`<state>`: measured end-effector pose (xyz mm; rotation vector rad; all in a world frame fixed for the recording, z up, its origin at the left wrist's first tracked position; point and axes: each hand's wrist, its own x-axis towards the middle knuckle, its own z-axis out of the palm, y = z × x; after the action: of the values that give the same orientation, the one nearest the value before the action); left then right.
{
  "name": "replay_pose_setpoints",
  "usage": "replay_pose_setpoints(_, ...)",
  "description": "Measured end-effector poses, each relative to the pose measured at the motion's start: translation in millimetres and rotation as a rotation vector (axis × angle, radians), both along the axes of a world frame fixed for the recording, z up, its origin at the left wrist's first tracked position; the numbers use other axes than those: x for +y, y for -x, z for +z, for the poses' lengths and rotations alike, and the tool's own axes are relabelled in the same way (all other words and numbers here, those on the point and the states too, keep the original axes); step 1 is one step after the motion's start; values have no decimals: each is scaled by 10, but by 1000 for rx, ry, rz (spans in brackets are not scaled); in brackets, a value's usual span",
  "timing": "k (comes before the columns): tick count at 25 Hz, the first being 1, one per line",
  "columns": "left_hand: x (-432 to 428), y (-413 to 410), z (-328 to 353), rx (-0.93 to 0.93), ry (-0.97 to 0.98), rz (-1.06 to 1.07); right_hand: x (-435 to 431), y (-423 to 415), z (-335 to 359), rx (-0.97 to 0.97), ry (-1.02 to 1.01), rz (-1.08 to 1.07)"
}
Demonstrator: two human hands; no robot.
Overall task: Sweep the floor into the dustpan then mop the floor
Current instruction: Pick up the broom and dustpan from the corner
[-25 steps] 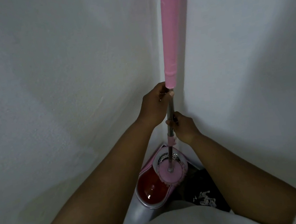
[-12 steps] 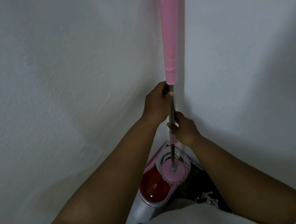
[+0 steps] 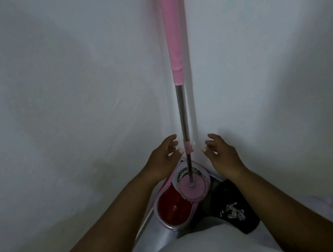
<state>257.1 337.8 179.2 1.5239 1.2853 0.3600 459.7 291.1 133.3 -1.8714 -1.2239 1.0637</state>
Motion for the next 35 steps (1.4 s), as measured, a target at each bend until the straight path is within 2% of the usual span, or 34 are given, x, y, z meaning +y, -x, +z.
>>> replay_pose_setpoints(6, -773, 509, -303, -61, 137, -110, -1131, 208, 98, 27, 43, -94)
replay_pose_setpoints(12, -1435, 1008, -602, -130, 244, -199, -2412, 709, 83, 106, 132, -314)
replay_pose_setpoints(17, -1898, 1136, -700, -86, 314, -331, -3419, 1047, 79, 210, 206, -526)
replay_pose_setpoints(29, -2650, 472, -782, 55, 281, -718, -5216, 1402, -13, 392, 180, -1011)
replay_pose_setpoints(35, -3669, -235, -722, 48, 285, -974, -6446, 1492, 62, 444, 86, -1302)
